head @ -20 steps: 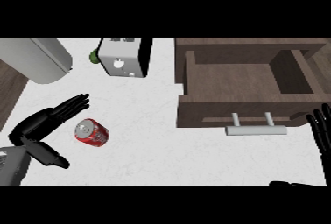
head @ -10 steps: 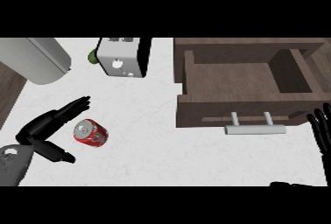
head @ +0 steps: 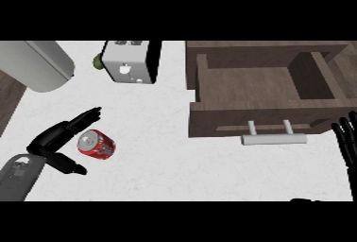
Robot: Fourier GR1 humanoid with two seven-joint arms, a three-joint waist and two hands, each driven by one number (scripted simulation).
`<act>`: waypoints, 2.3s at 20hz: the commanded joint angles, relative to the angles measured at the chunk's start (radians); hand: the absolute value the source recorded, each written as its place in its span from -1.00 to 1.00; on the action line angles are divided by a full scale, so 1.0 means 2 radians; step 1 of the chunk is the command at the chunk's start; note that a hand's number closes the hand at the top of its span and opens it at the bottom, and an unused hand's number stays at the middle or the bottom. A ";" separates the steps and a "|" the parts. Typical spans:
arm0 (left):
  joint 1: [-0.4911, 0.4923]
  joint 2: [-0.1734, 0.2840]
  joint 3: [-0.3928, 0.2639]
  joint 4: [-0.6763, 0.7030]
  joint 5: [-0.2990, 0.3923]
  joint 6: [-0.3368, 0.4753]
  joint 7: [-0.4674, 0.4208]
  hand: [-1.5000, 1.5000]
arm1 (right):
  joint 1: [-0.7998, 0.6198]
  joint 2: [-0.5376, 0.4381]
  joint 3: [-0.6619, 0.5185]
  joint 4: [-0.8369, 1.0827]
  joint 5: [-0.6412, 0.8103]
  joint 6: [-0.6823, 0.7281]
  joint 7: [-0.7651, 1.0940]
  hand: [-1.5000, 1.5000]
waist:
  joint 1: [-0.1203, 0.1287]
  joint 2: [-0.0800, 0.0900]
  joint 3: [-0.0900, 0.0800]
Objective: Pick up the can, place it into the drawer and close the drawer
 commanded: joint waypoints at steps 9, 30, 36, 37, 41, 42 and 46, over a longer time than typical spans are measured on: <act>-0.054 -0.003 -0.029 0.102 -0.011 -0.047 -0.102 -1.00 | 0.014 0.017 0.021 -0.022 0.023 -0.009 0.007 -1.00 | 0.000 0.000 0.000; -0.077 -0.034 -0.067 0.159 -0.021 -0.022 -0.135 -1.00 | 0.036 0.003 -0.016 -0.048 -0.036 0.023 0.015 -1.00 | 0.001 -0.001 0.001; -0.091 -0.068 -0.072 0.149 -0.011 -0.018 -0.112 -1.00 | 0.042 0.015 0.001 -0.067 -0.014 0.013 0.023 -1.00 | 0.003 -0.003 0.001; -0.092 -0.073 -0.079 0.153 -0.015 -0.019 -0.122 1.00 | 0.047 0.010 -0.016 -0.050 -0.032 0.020 0.019 -1.00 | -0.001 -0.001 0.001; -0.076 -0.071 -0.084 0.138 -0.006 -0.031 -0.136 1.00 | 0.049 0.014 -0.005 -0.068 -0.024 0.016 0.034 -1.00 | 0.003 -0.002 0.001; -0.093 -0.064 -0.078 0.131 0.006 -0.057 -0.104 1.00 | 0.038 0.020 -0.013 -0.044 -0.021 0.010 0.012 -1.00 | 0.007 -0.003 0.001; -0.080 -0.073 -0.091 0.114 0.014 -0.075 -0.097 1.00 | 0.030 0.013 -0.020 -0.041 -0.026 0.012 0.015 -1.00 | 0.009 -0.004 0.001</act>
